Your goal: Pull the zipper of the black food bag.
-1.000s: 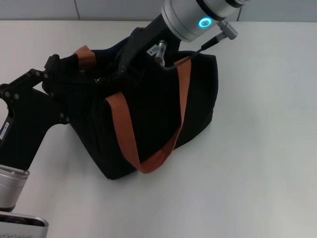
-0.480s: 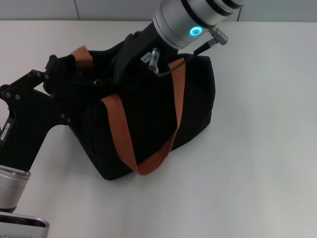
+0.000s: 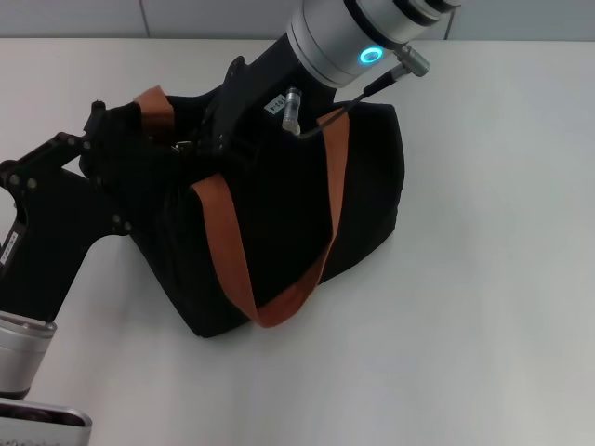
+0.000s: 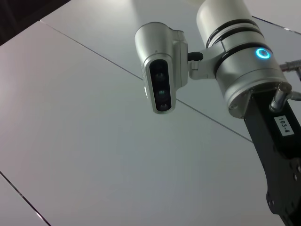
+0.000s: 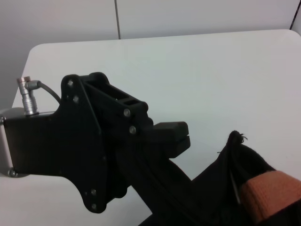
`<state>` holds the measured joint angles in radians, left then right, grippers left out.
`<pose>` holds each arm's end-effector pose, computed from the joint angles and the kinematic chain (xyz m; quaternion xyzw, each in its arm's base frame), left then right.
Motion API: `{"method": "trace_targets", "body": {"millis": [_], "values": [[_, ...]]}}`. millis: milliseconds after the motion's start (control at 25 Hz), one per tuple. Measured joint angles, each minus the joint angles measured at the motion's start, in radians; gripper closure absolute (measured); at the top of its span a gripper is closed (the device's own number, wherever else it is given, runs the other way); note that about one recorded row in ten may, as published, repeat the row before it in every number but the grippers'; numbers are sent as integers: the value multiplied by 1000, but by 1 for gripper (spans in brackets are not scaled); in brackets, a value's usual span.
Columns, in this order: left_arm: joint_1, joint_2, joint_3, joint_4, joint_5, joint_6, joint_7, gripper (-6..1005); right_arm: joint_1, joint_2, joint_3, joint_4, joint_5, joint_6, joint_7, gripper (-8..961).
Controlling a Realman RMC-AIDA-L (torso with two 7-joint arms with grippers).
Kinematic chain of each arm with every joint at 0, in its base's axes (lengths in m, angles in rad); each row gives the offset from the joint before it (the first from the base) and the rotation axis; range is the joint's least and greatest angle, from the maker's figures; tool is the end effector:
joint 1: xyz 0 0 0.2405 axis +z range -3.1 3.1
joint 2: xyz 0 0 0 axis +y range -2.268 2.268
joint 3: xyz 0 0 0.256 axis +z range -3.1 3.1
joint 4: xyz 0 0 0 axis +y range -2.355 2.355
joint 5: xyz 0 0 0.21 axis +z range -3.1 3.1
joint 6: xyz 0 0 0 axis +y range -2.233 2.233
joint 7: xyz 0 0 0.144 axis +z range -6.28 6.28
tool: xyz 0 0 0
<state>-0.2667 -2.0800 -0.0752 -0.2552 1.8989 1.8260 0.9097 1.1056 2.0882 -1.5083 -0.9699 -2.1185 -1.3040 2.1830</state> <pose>-0.2749 0.2183 -0.0280 -0.6537 0.2599 -0.1834 0.6867 0.0012 0.3829 -0.0790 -0.9989 0.0237 -0.0241 0.0335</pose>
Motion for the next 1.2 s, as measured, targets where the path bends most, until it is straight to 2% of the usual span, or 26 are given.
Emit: {"method": "trace_targets", "body": {"millis": [200, 400, 1200], "values": [[0, 0, 0, -1, 0, -5, 0, 918, -1, -3, 2, -1, -4, -6, -5, 907], [1, 0, 0, 0, 0, -5, 0, 917, -4, -5, 2, -1, -7, -8, -10, 933], [19, 0, -11, -1, -8, -46, 0, 914, -45, -7, 14, -27, -10, -11, -25, 935]]}}
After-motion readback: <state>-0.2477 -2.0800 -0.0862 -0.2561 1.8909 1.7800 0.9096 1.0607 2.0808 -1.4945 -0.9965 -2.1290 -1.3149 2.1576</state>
